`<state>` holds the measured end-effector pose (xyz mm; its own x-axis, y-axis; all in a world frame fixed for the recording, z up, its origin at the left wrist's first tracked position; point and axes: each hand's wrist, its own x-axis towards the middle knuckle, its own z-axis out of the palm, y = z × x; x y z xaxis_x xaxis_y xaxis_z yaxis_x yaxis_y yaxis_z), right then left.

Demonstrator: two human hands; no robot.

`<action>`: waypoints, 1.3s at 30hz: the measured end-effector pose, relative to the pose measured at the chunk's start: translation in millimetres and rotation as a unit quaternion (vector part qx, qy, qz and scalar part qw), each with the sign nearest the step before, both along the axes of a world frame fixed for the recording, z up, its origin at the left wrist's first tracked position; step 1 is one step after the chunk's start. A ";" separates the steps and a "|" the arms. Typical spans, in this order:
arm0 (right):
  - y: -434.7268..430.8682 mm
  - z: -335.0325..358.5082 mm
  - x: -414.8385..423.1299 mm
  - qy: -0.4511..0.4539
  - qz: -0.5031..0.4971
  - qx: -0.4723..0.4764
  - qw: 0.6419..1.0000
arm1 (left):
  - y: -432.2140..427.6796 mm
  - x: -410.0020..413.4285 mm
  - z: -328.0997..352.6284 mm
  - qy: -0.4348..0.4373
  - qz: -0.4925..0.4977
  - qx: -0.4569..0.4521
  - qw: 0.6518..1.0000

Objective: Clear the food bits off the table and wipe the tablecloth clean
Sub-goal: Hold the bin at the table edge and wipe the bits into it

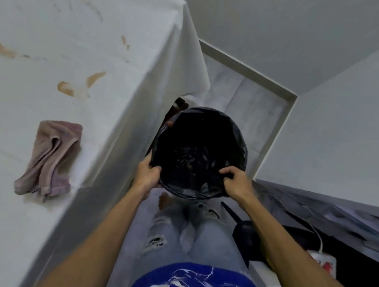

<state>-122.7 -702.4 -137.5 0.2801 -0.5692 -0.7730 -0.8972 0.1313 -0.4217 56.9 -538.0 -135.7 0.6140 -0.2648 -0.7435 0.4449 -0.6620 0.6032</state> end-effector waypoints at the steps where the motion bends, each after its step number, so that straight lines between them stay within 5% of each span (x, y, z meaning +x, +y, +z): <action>1: -5.0 -16.2 3.4 0.011 0.011 0.023 1.000 | -2.9 3.2 -19.9 0.002 -0.003 0.008 1.000; 14: -77.1 -281.7 52.9 0.032 -0.015 0.050 0.998 | -55.8 44.6 -314.3 0.038 0.028 0.084 0.995; 23: -90.2 -397.1 83.4 0.001 -0.053 -0.001 0.999 | -78.4 62.9 -429.6 0.070 0.137 0.010 0.988; 32: -98.0 -422.7 91.8 0.043 0.020 -0.048 0.998 | -92.3 68.7 -453.8 0.015 0.107 0.025 0.994; 39: -79.5 -345.4 87.5 0.026 0.080 -0.096 0.992 | -104.4 48.4 -347.8 -0.020 0.071 0.058 0.996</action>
<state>-35.1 -781.8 -482.9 0.3404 -0.6597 -0.6700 -0.9215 -0.0925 -0.3771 105.3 -642.4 -483.5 0.6682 -0.0867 -0.7389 0.5169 -0.6602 0.5449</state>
